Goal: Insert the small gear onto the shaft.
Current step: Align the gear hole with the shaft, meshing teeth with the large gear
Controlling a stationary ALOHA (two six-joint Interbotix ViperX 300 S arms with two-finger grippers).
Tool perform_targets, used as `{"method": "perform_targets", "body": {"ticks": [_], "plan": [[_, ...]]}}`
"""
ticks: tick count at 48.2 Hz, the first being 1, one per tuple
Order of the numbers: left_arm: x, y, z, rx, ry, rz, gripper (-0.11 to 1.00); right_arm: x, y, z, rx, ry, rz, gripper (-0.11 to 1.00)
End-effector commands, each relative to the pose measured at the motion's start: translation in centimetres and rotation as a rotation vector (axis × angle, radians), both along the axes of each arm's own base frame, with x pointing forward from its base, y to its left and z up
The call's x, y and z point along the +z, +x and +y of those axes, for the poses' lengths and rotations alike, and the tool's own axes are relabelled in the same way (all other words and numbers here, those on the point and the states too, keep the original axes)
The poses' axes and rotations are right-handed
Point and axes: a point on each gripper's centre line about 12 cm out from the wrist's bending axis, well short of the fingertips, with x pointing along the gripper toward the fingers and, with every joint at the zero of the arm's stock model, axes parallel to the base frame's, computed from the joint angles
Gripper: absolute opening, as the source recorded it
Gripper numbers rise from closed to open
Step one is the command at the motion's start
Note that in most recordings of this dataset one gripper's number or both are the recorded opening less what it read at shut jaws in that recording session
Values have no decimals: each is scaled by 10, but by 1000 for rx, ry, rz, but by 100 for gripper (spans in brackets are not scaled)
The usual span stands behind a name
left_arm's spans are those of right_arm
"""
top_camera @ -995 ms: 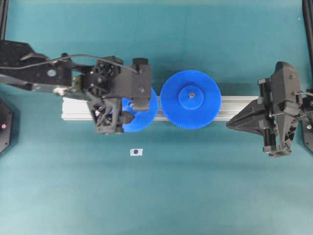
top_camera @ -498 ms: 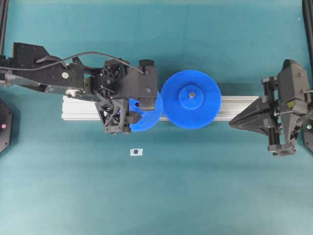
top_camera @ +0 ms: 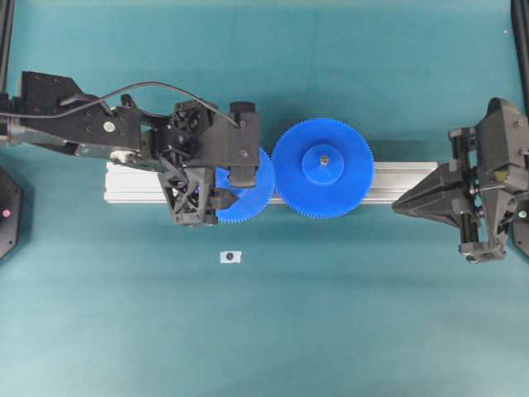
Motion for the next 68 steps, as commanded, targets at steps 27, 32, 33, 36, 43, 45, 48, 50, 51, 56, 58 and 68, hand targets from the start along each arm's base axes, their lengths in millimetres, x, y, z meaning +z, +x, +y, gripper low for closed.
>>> {"method": "perform_targets", "body": {"ticks": [27,32,33,36,43,45,48,50,51,56,58,68], "plan": [[19,5,1,-8,10,-47,77,15,-5,-1,-9,12,-73,11],[20,4,1,-8,11,-47,77,16,-6,-1,-9,12,-81,11],[19,4,0,-6,8,-44,77,16,-6,-1,-9,12,-81,11],[15,3,0,-4,7,-33,77,16,-6,-1,-9,12,-79,11],[18,5,1,1,5,-46,81,16,-6,-1,-9,12,-81,11],[20,6,1,2,4,-52,84,16,-6,-1,-9,11,-81,11],[19,7,1,2,4,-50,87,16,-6,-1,-9,12,-79,11],[17,7,1,1,5,-47,89,16,-6,-1,-10,12,-81,11],[16,7,1,3,4,-43,90,16,-6,-1,-10,12,-81,11],[15,9,1,9,0,-43,90,16,-6,-1,-10,12,-81,11],[17,10,1,10,-1,-48,90,16,-6,-1,-10,12,-81,11],[34,18,2,20,-4,-94,91,15,-6,-1,-10,12,-81,11]]}}
